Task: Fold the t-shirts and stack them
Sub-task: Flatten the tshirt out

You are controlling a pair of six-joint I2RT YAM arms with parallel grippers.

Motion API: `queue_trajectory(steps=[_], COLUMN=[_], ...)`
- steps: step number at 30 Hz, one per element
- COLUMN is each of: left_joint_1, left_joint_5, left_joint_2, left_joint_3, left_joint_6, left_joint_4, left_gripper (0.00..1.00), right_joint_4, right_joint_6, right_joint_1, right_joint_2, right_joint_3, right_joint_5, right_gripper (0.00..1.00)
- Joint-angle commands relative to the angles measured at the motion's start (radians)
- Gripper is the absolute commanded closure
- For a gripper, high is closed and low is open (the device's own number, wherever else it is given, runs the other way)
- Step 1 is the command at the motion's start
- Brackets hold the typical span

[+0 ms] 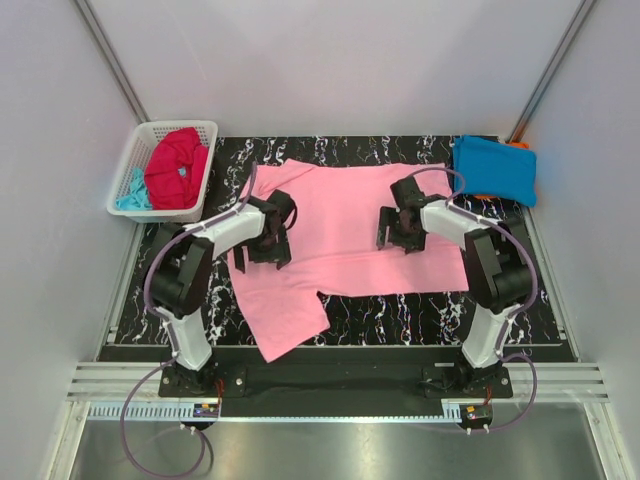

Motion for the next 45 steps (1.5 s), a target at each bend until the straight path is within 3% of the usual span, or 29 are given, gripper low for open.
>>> queue_trajectory(steps=[1,8,12,19,25,31,33,37,39,45], left_joint_1=[0.005,0.03,0.042,0.033,0.031,0.114,0.157,0.217,0.231,0.246], left_joint_5=[-0.057,-0.079,-0.08,-0.022,-0.025,0.13,0.198,0.271,0.288,0.322], left_joint_2=[-0.123,-0.19,-0.209,-0.253,-0.316,-0.31,-0.261,-0.088,0.044,0.334], left_joint_3=[-0.061,-0.091,-0.1,-0.106,-0.097,0.018,0.081,0.314,0.404,0.676], left_joint_6=[-0.021,-0.022,-0.022,-0.027,-0.016,0.018,0.028,0.034,0.039,0.064], left_joint_4=[-0.041,-0.057,-0.064,-0.064,-0.034,0.086,0.139,0.157,0.157,0.146], left_gripper=[0.03,0.02,0.02,0.03,0.04,0.08,0.13,0.38,0.45,0.53], right_joint_4=[-0.116,-0.113,-0.129,-0.207,-0.261,-0.183,-0.157,-0.128,-0.126,-0.074], right_joint_6=[0.083,0.244,0.287,0.254,0.205,0.124,0.09,0.048,0.044,0.051], right_joint_1=[0.067,0.239,0.255,0.253,0.204,0.006,-0.055,-0.094,-0.097,-0.098], right_joint_2=[-0.034,-0.202,-0.262,-0.24,-0.174,-0.229,-0.236,-0.183,-0.143,-0.083], right_joint_3=[-0.111,-0.261,-0.287,-0.163,0.015,0.052,0.055,0.113,0.148,0.187], right_joint_5=[0.016,0.056,0.099,0.268,0.326,0.218,0.191,0.145,0.13,0.075], right_gripper=[0.2,0.23,0.24,0.18,0.17,0.16,0.18,0.22,0.23,0.24])
